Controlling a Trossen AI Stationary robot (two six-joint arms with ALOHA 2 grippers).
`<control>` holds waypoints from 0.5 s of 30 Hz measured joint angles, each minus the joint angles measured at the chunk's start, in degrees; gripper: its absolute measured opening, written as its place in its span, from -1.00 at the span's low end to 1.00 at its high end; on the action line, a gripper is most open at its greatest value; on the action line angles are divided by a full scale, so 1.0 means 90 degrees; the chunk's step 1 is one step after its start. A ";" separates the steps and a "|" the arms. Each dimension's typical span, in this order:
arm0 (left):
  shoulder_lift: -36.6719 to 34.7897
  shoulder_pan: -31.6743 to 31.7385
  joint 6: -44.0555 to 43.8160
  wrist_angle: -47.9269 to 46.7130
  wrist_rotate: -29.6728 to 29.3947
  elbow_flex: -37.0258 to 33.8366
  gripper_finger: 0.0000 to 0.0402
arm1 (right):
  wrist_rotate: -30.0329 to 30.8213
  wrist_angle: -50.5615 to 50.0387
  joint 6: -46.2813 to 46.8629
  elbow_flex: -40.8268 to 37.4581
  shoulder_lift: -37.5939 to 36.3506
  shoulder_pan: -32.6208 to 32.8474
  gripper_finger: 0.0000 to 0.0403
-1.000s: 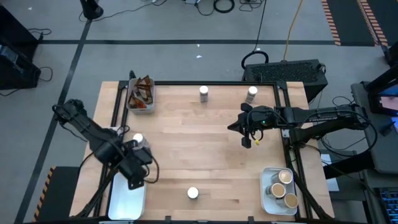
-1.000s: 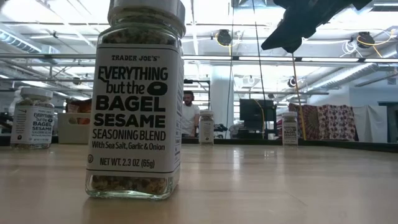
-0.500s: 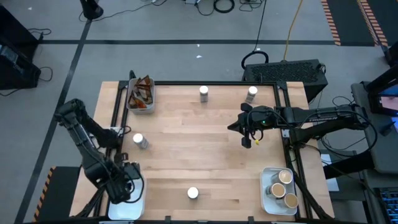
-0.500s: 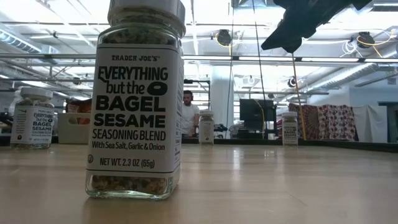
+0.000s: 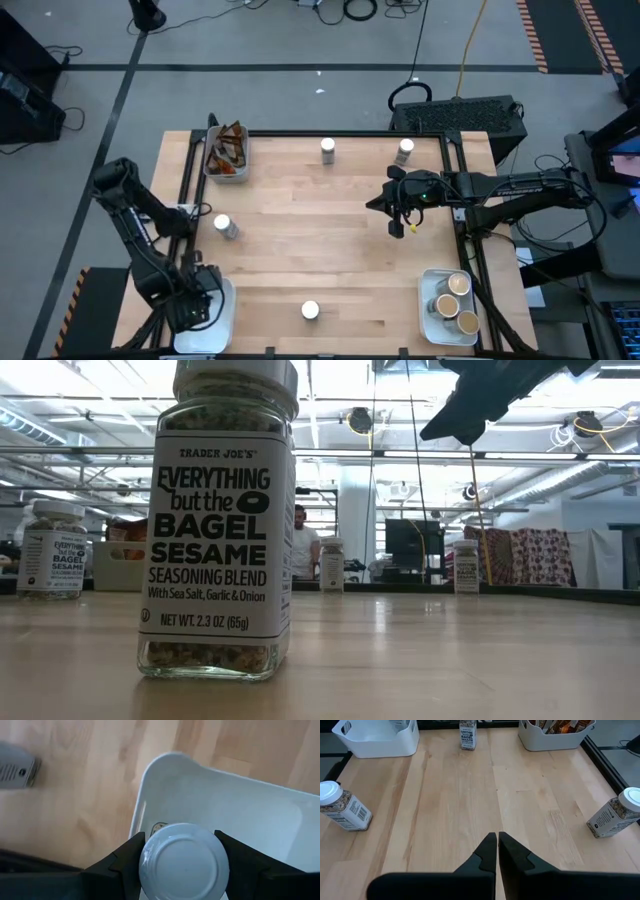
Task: Sort spices by type
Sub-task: Put the white seasoning bottle into the bottom left white bin
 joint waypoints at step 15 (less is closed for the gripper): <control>-0.0139 -0.1078 -0.1598 -0.0128 -0.0724 -0.0257 0.02 | 0.0002 0.0000 0.0000 0.0000 -0.0001 0.0001 -1.00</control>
